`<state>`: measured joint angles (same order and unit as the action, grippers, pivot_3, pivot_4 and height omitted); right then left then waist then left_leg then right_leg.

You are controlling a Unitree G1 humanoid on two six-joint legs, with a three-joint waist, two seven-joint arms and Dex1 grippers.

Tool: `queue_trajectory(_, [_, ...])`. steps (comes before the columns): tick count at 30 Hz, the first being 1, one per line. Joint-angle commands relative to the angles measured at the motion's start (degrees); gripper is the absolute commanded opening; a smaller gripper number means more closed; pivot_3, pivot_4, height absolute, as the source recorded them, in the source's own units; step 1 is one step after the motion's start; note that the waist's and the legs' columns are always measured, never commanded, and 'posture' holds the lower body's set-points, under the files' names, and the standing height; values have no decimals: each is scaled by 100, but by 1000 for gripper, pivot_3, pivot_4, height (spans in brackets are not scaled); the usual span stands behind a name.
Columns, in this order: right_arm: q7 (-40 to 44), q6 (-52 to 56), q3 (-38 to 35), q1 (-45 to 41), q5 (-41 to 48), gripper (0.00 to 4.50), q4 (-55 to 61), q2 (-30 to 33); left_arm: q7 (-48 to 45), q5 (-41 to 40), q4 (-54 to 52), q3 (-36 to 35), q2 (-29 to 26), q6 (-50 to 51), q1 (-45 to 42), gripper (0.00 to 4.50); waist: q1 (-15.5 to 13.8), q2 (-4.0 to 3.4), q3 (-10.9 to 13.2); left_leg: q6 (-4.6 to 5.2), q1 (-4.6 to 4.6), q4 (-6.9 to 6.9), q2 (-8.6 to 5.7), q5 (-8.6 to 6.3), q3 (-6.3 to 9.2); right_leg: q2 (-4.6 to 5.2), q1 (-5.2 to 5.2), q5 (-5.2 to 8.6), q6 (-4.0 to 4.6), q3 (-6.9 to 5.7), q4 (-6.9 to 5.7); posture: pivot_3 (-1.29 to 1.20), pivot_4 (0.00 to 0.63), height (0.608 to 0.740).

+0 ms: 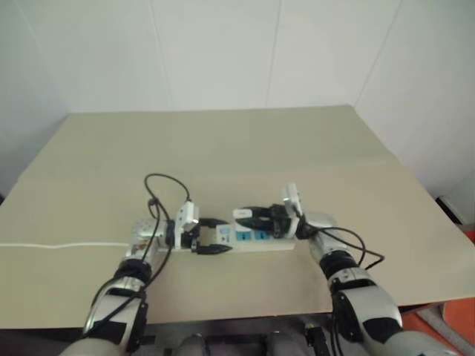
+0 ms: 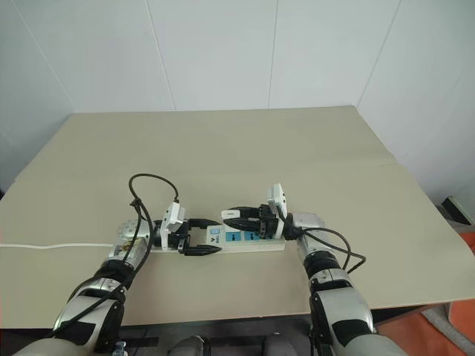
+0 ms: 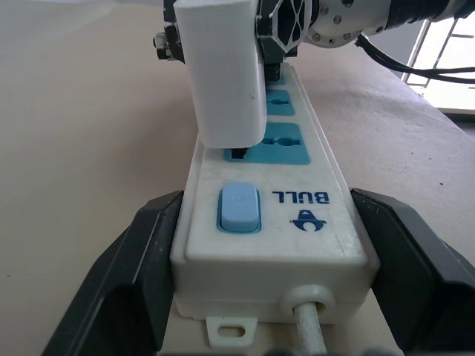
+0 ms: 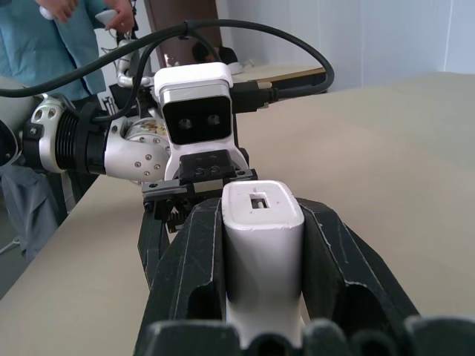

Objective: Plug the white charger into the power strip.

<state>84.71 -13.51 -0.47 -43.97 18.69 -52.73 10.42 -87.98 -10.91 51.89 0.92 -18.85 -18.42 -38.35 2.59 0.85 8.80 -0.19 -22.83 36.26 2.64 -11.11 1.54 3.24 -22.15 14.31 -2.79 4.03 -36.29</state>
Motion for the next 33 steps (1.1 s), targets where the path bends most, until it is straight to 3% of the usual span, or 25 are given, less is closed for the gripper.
queue_trajectory(1, [41, -116, 10, 71, -140, 1114, -172, 65, -36, 27, -89, 76, -109, 74, 46, 3245, 0, 0, -1, 0, 0, 0, 0, 0, 0, 0, 0, 0, 0, 0, 0, 0, 150, 740])
queue_trajectory(13, [239, -173, 43, -227, -502, 1114, -995, 478, -26, -23, -187, 98, -155, 106, 107, 3245, -5, 1, -3, 0, 7, 1, -1, 0, 0, 0, 6, 0, 0, 1, -3, 0, 150, 740])
queue_trajectory(28, [408, -1037, 268, -205, -777, 1114, -1290, 728, 40, -77, -288, 138, -166, 165, 133, 3245, -28, 1, -4, 0, 9, 3, -4, 0, 0, 4, 12, 0, -1, 0, 0, 0, 150, 740])
queue_trajectory(33, [231, -659, 423, -322, -916, 1114, -1396, 684, 40, -98, -340, 144, -154, 225, 149, 3245, -26, 0, -11, 0, 13, 3, -4, 0, 0, 4, 17, 0, -1, 0, 0, 0, 150, 740])
